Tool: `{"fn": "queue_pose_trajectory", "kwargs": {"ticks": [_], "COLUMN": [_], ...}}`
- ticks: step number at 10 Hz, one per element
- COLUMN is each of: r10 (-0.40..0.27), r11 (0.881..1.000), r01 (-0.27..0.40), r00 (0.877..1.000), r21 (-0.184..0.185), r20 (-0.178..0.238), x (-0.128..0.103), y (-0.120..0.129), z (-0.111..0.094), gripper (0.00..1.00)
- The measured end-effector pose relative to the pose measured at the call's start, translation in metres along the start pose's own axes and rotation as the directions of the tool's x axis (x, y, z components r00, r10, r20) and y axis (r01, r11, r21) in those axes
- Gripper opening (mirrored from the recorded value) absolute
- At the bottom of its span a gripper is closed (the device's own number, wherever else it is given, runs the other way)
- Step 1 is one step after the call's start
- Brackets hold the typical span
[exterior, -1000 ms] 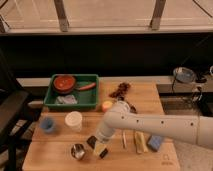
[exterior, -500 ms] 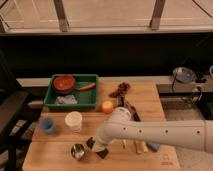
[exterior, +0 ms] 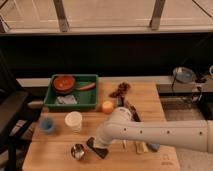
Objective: Place eraser in metal cup
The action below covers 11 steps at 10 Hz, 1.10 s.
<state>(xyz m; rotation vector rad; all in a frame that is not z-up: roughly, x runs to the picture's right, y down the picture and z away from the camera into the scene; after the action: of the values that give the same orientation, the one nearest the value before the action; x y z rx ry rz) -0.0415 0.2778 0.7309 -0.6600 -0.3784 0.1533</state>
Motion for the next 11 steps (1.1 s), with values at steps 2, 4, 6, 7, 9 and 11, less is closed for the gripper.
{"fn": "queue_pose_trajectory", "kwargs": {"ticks": [2,4,6,7,9,11], "r10": [0.0,0.001,-0.012,-0.017,-0.02,-0.02], "r11": [1.0,1.0,1.0,0.999,0.998,0.998], "r01": [0.0,-0.001,0.011,0.015,0.016,0.015], "r00": [1.0,1.0,0.999,0.999,0.998,0.997], "r21": [0.008,0.009,-0.022,-0.041,-0.058,-0.066], "r20": [-0.008,-0.017,-0.038,-0.049,-0.063,-0.075], "x": [0.002,0.005,0.006,0.007,0.009,0.011], "y": [-0.003,-0.003,0.0,0.003,0.005,0.006], "z": [-0.018,-0.03,-0.024,-0.018,-0.013,-0.011], "gripper": [0.19,0.38,0.58,0.7,0.76,0.76]}}
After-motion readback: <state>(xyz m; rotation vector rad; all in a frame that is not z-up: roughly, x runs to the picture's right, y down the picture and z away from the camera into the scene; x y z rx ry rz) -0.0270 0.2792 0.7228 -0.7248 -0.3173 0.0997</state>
